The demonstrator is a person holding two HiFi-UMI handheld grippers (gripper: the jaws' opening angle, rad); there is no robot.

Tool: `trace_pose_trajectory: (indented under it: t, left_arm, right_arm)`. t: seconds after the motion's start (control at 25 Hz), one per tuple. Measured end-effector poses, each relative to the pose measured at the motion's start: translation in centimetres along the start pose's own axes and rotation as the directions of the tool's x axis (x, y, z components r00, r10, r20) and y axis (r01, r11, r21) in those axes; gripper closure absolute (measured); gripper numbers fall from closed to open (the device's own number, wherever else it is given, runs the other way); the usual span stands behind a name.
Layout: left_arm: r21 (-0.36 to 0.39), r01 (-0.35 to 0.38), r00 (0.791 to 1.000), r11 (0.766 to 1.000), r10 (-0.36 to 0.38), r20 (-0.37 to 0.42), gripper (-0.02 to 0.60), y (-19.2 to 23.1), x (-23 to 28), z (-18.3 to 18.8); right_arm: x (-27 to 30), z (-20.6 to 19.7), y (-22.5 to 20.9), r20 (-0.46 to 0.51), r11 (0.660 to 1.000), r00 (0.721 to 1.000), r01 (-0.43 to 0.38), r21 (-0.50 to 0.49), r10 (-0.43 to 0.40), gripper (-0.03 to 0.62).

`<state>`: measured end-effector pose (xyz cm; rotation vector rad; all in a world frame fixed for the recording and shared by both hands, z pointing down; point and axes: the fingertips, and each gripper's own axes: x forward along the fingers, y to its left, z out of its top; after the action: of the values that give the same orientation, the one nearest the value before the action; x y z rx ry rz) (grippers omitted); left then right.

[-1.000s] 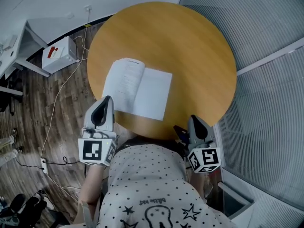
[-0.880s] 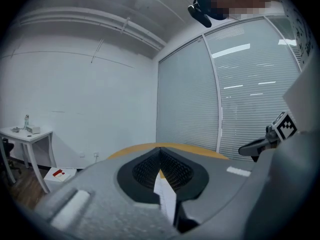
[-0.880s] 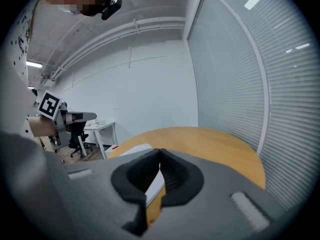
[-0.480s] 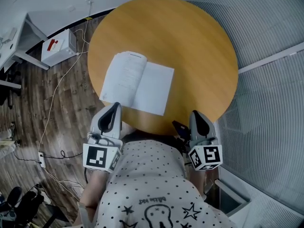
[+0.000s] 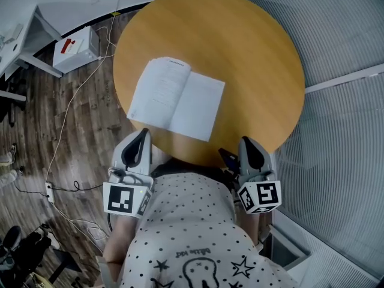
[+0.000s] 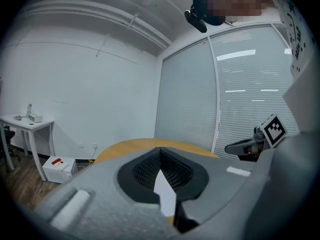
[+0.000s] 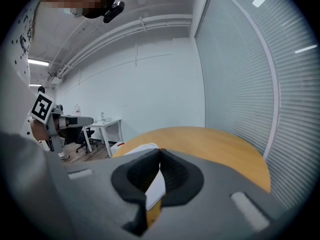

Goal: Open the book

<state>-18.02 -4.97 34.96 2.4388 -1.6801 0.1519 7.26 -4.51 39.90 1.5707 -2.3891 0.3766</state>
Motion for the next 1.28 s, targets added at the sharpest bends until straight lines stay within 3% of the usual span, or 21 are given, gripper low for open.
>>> trace_pose_trajectory:
  t: [0.8,1.04,1.28]
  left_arm:
    - [0.009,-0.010,1.000,1.000,0.010,-0.009,0.572,-0.1,0.8,-0.4]
    - [0.007,0.000,1.000,1.000,0.000,-0.011,0.571,-0.4,0.9,0.1]
    - [0.011,-0.006,1.000,1.000,0.006,-0.017,0.572,-0.5,0.9,-0.1]
  right_arm:
    - [0.0,-1.1,-1.7,-0.013,1.000,1.000,0.011,-0.010,-0.011,0.589]
    - [-0.3,-0.1,-1.2,-0.008,0.996,1.000,-0.005,-0.089,0.004,0.589]
    - [-0.7,-0.7,-1.5,-0.024,0.994,1.000,-0.010,-0.105,0.007,0.589]
